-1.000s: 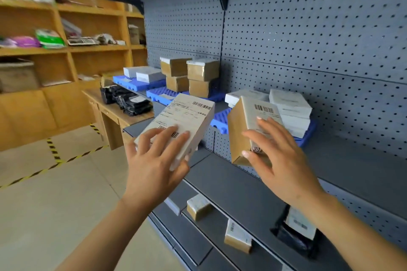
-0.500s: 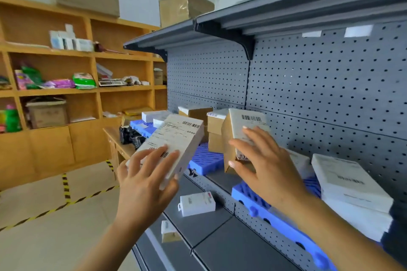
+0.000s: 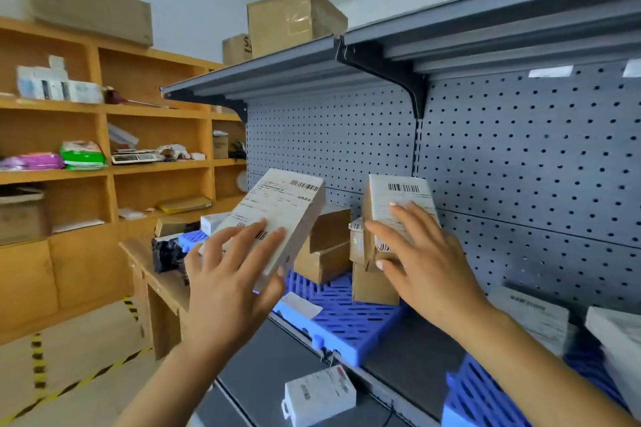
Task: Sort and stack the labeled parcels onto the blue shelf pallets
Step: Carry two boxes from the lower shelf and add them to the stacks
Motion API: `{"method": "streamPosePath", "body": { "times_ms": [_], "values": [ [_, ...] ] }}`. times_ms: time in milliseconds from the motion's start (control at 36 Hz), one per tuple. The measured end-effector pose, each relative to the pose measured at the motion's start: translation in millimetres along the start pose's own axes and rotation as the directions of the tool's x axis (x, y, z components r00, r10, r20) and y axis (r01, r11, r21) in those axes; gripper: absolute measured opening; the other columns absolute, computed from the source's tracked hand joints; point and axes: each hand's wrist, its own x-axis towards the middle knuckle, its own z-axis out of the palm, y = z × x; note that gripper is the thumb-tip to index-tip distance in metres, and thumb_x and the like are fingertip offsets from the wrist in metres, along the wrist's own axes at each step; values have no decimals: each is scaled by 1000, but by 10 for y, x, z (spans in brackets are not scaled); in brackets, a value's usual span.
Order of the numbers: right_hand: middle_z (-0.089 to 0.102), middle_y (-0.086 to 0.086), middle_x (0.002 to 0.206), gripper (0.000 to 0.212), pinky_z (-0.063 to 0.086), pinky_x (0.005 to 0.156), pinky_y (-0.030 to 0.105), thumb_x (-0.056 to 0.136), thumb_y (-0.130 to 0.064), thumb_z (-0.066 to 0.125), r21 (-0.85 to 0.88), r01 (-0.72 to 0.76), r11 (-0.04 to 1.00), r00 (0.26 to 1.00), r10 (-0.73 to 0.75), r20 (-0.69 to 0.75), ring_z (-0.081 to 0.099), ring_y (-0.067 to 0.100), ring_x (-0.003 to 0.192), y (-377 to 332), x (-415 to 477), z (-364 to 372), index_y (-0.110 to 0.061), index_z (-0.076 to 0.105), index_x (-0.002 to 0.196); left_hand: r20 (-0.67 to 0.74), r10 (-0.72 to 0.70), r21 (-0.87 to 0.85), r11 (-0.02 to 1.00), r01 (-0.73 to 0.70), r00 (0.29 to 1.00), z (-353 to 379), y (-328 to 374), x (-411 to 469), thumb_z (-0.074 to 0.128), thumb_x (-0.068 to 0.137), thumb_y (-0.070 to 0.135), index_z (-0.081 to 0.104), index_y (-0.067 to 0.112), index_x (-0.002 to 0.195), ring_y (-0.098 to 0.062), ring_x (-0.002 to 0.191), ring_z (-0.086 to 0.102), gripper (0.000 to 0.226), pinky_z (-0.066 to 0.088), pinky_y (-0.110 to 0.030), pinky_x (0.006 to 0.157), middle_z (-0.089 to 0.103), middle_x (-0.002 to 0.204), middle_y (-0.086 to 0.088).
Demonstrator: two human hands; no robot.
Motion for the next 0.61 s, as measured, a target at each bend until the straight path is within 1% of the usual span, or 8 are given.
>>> {"method": "streamPosePath", "body": {
  "times_ms": [167,306,389,417,500,528,583,611],
  "values": [
    [47,7,141,64,51,74,52,77,-33,75,-99,-87,991,996,89,19,29,26,133,-88,427,347,-36,44,132,-47,73,-106,991,-78,996,443,-460,386,52,83,40,59,28,125,-31,113,50,44,37,-49,84,58,130,1],
    [46,5,141,68,51,77,52,79,-32,74,-148,-127,981,991,132,28,35,28,134,-132,681,526,-38,39,137,-66,115,-197,972,-125,991,713,-709,634,50,82,40,54,30,126,-31,112,50,46,38,-46,81,59,129,0],
    [46,5,142,70,51,78,52,80,-35,72,-214,-166,963,982,181,56,37,28,134,-144,816,591,-40,36,140,-61,133,-259,955,-144,989,862,-825,762,50,82,40,53,31,127,-29,112,48,46,39,-45,80,59,129,1],
    [43,4,144,70,49,81,53,82,-36,70,-230,-183,956,976,205,75,35,28,136,-146,854,602,-41,33,141,-57,142,-275,949,-152,988,915,-860,797,50,82,40,53,31,127,-29,112,48,46,38,-45,81,59,130,2],
    [25,2,155,64,37,100,53,94,-40,51,-222,-223,949,959,255,126,16,24,144,-103,925,671,-45,16,147,-39,157,-318,934,-161,987,1061,-954,885,48,84,42,54,31,127,-30,112,50,45,38,-45,82,58,131,3],
    [27,3,154,64,37,101,53,94,-40,50,-233,-236,943,955,269,123,17,25,144,-112,944,669,-44,15,147,-32,158,-332,930,-160,987,1105,-977,905,48,85,42,55,31,128,-30,112,50,45,38,-45,81,58,131,3],
    [40,8,147,70,41,97,55,87,-38,61,-299,-262,918,944,308,119,31,30,138,-142,975,656,-40,24,146,-17,156,-360,921,-151,988,1180,-1005,930,48,85,43,57,30,127,-30,111,50,46,38,-46,80,58,131,4],
    [43,9,144,73,42,96,56,84,-37,65,-327,-268,906,943,316,104,35,31,136,-150,974,667,-38,27,146,-9,156,-372,916,-148,988,1212,-1012,936,48,85,43,58,30,127,-30,111,51,46,38,-46,80,58,131,4]
  ]
}}
